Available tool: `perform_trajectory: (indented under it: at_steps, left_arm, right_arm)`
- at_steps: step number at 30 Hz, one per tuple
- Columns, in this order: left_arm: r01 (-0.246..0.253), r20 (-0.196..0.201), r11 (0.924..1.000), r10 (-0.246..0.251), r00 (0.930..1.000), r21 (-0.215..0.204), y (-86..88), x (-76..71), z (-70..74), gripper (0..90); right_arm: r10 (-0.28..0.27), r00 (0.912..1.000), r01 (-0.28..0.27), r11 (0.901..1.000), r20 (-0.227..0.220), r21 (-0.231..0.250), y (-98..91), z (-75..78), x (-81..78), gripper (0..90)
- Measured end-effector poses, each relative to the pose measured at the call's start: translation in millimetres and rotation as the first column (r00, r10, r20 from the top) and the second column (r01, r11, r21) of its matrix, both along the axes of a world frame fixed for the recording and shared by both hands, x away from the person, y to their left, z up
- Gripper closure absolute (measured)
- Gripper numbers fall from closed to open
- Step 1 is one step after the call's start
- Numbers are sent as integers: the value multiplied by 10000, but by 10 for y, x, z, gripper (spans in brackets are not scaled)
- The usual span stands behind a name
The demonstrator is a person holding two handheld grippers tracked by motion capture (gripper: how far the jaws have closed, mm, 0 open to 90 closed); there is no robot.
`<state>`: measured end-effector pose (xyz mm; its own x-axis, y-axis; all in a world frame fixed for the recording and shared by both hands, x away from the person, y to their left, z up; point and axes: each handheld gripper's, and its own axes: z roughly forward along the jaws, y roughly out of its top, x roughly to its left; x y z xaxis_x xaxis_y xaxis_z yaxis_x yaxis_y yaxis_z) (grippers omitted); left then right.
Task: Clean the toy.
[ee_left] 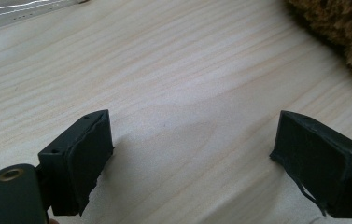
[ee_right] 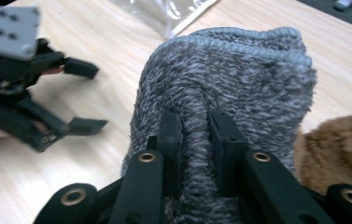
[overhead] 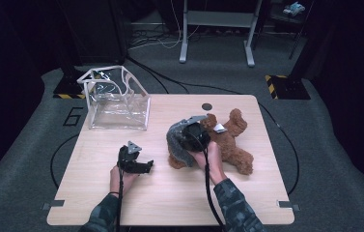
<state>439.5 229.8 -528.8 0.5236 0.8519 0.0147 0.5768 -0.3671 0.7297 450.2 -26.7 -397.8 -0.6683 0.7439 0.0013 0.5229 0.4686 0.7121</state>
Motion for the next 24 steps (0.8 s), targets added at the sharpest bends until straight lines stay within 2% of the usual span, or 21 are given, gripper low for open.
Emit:
perform_trajectory:
  at_steps: [3,11,13,18,24]
  left_arm:
    - [6,3,10000,-6,10000,9,1,-4,1,117]
    - [-12,2,10000,12,10000,-16,-1,-9,0,121]
    - [1,1,10000,-1,10000,-14,0,-8,1,121]
    - [29,26,10000,-29,10000,33,2,-8,2,123]
    - [-18,9,10000,18,10000,8,-1,-12,1,123]
  right_arm:
    - [161,9999,-162,9998,40,63,9,-35,-66,763]
    - [384,9988,-372,9985,-308,390,-47,-151,-227,763]
    - [530,9979,-519,9982,-377,292,-60,-202,-249,764]
    - [679,9928,-659,9975,-988,238,-85,-414,-284,768]
    - [593,9805,-582,9982,-1875,111,-100,-711,-291,769]
